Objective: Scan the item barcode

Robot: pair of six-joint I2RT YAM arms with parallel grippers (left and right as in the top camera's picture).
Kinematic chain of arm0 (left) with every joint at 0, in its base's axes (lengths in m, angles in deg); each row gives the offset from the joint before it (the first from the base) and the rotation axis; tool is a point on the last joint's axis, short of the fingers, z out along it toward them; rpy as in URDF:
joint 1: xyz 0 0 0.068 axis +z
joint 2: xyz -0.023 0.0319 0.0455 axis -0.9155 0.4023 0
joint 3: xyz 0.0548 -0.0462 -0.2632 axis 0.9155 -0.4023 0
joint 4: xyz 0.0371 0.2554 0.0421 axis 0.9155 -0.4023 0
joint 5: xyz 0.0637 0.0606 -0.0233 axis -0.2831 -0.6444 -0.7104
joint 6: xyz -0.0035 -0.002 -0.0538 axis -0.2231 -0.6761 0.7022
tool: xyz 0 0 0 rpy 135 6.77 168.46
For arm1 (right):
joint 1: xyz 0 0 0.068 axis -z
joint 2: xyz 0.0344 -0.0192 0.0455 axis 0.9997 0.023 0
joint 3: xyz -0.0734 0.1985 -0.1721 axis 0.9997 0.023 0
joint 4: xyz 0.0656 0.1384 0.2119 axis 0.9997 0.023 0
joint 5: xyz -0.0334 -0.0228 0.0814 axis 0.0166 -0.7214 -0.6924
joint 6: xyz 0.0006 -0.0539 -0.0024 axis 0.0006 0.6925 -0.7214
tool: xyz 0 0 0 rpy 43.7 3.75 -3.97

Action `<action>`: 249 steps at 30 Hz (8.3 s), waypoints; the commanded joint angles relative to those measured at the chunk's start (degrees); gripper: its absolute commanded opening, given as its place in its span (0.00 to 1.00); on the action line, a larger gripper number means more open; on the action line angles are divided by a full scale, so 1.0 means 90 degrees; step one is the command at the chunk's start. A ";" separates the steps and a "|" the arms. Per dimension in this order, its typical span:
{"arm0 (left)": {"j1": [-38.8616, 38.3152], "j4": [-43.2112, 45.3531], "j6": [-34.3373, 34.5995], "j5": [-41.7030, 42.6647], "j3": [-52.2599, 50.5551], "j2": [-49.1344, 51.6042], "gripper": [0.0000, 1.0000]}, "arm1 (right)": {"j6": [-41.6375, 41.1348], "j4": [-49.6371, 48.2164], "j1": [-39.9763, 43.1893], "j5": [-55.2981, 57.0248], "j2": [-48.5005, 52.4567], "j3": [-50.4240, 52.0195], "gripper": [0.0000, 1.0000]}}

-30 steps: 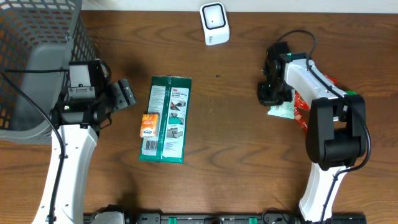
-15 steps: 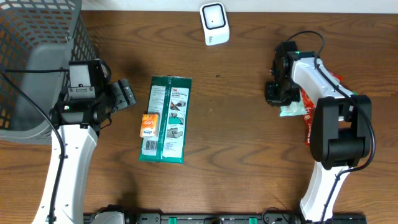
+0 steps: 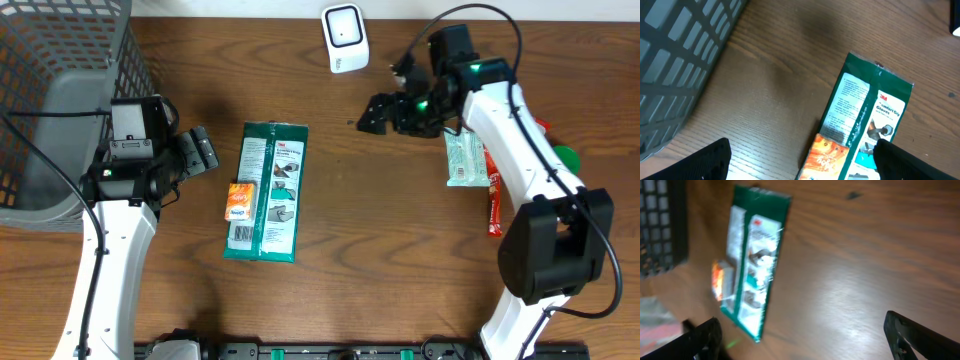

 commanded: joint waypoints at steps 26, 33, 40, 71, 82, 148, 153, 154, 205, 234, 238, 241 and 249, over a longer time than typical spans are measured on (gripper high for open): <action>-0.0493 -0.0539 -0.0007 0.0865 -0.0313 0.0350 0.49 | -0.0134 0.0381 -0.0656 0.1020 0.0024 -0.0029 0.99; -0.1086 -0.0277 -0.0668 0.0848 -0.0680 0.1311 0.67 | -0.0131 0.0376 -0.0658 0.1039 0.0034 -0.0029 0.99; -0.1173 0.0155 -0.0882 0.0665 -0.0680 0.1897 0.71 | -0.0131 0.0386 -0.0656 0.1042 0.0046 -0.0029 0.99; -0.1173 0.0918 -0.0877 0.0437 -0.1389 0.1892 0.50 | -0.0134 0.0386 -0.0661 0.1251 0.0049 0.0010 0.99; -0.1389 0.0862 -0.0447 0.2152 -0.1049 0.1146 0.44 | -0.0136 0.0554 -0.0389 0.1243 0.0049 0.0010 0.99; -0.4133 0.3657 0.1661 0.0843 -0.1095 0.3130 0.56 | -0.0134 0.0503 -0.0066 0.1372 0.0049 0.0440 0.99; -0.4095 0.3599 0.1297 0.0838 -0.0947 0.2732 0.78 | -0.0126 0.0493 -0.0066 0.1372 0.0049 0.0440 0.99; -0.4056 0.3536 0.1239 0.0833 -0.0911 0.2557 0.81 | -0.0129 0.0495 -0.0066 0.1372 0.0049 0.0440 0.99; -0.0580 0.1052 0.0265 0.0695 -0.0947 0.0364 0.81 | -0.3062 -0.1375 -0.2229 0.4136 0.0036 0.2327 0.01; -0.0580 0.1054 0.0267 0.0695 -0.0947 0.0367 0.81 | -0.2686 -0.1751 -0.1819 0.2290 -0.0716 0.2232 0.01; -0.0583 0.1052 0.0265 0.0695 -0.0947 0.0364 0.81 | -0.2684 -0.1814 -0.1970 0.2319 -0.0619 0.2234 0.01; -0.0583 0.1049 0.0265 0.0695 -0.0947 0.0367 0.81 | -0.2686 -0.1836 -0.2079 0.2346 -0.0476 0.2234 0.01; -0.0583 0.1049 0.0265 0.0697 -0.0947 0.0367 0.82 | -0.2703 -0.1860 -0.2115 0.2582 -0.0165 0.2256 0.01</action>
